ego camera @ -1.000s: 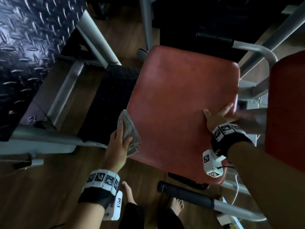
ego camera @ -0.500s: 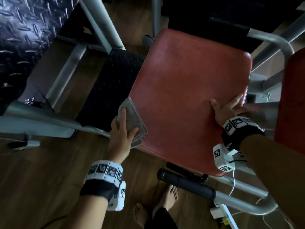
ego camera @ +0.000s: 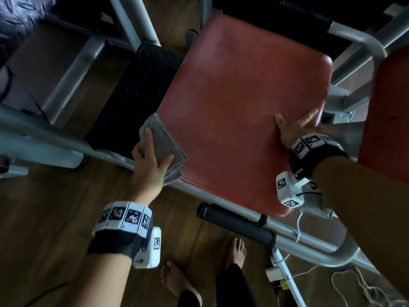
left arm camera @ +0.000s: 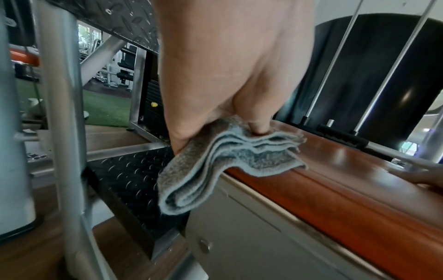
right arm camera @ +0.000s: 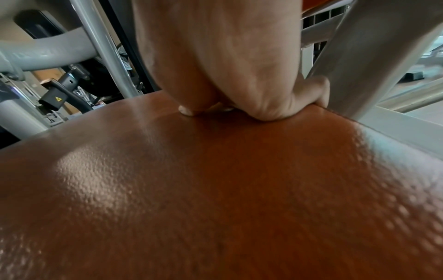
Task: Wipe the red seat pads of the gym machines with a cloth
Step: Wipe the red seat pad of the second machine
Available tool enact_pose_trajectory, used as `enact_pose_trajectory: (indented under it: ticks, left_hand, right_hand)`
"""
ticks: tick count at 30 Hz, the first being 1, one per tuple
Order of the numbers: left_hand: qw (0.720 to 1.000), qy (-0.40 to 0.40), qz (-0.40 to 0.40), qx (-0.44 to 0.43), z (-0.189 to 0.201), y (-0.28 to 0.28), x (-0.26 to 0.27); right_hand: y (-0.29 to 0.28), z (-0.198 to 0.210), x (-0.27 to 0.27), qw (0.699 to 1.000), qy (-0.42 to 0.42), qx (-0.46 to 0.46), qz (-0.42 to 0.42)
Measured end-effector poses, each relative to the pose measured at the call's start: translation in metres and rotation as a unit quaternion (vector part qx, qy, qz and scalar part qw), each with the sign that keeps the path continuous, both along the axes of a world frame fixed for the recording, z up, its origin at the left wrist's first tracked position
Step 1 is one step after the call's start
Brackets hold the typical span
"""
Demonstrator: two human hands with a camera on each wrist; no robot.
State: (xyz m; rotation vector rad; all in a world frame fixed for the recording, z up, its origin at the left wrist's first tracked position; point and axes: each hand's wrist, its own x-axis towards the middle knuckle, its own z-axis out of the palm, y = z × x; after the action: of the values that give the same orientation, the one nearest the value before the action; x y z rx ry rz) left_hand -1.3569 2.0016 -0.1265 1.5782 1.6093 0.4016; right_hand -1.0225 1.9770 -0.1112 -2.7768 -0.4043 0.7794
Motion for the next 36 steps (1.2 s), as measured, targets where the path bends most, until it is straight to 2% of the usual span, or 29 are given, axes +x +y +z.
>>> enact_pose_trajectory:
  ticks: [6, 12, 14, 16, 20, 24, 29, 33, 36]
  left_hand:
    - [0.999, -0.002, 0.052, -0.014, 0.005, -0.024, 0.008]
    - [0.972, -0.14, 0.123, -0.141, -0.003, 0.007, 0.001]
    - [0.96, -0.145, 0.165, -0.174, -0.026, 0.013, -0.006]
    - [0.954, -0.139, 0.185, -0.191, -0.017, 0.008, 0.004]
    - [0.959, -0.11, 0.202, -0.166, 0.008, -0.023, 0.039]
    - [0.959, -0.088, 0.211, -0.169, -0.002, -0.053, 0.068]
    - [0.952, -0.136, 0.238, -0.136, -0.01, -0.042, 0.055]
    - [0.955, -0.086, 0.253, -0.13, 0.002, -0.023, 0.043]
    - [0.965, -0.056, 0.223, -0.126, 0.008, -0.036, 0.052]
  right_hand:
    - [0.0, 0.009, -0.002, 1.0, 0.021, 0.008, 0.01]
    - [-0.004, 0.023, -0.007, 0.999, 0.03, 0.013, 0.022]
    - [-0.004, 0.026, -0.007, 0.999, 0.035, 0.009, 0.028]
    - [-0.004, 0.027, -0.007, 0.999, 0.043, 0.011, 0.03]
    - [-0.003, 0.023, -0.008, 0.999, 0.019, 0.003, 0.029]
    - [-0.002, 0.025, -0.008, 0.999, 0.013, -0.014, 0.039]
    - [-0.001, 0.017, -0.003, 0.999, 0.012, -0.015, 0.04]
    - [0.0, 0.019, -0.004, 0.999, 0.02, -0.014, 0.047]
    - [0.0, 0.017, -0.003, 0.999, 0.012, -0.021, 0.044]
